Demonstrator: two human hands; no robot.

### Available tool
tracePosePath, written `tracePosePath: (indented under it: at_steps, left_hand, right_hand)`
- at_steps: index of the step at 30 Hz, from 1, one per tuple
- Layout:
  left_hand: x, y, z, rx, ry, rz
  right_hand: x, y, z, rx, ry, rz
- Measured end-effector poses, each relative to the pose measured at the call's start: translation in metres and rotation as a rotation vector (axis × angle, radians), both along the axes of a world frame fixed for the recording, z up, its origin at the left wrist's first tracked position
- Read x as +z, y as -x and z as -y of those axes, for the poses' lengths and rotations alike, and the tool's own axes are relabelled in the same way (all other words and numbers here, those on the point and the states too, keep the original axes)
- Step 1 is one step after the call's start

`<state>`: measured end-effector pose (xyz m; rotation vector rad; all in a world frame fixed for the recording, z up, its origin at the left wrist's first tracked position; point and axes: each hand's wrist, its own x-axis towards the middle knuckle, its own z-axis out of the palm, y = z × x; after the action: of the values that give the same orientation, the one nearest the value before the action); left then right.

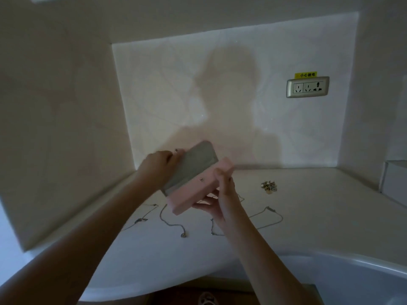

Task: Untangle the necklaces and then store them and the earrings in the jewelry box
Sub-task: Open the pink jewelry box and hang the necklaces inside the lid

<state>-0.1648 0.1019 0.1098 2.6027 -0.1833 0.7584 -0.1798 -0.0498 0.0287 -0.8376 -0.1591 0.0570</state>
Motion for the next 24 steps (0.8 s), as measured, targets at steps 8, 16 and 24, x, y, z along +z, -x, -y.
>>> tracePosePath:
  at_steps: [8, 16, 24]
  left_hand:
    - [-0.020, 0.001, -0.040, -0.309, 1.542, -0.711]
    - [-0.038, -0.010, -0.030, -0.341, 1.629, -0.749]
    - [-0.052, -0.053, -0.043, -0.326, 1.610, -0.576]
  right_hand:
    - [0.012, -0.018, -0.011, 0.142, -0.135, 0.213]
    - [0.017, -0.043, 0.002, 0.262, 0.127, 0.305]
    - [0.029, -0.090, 0.078, 0.294, 0.884, 0.226]
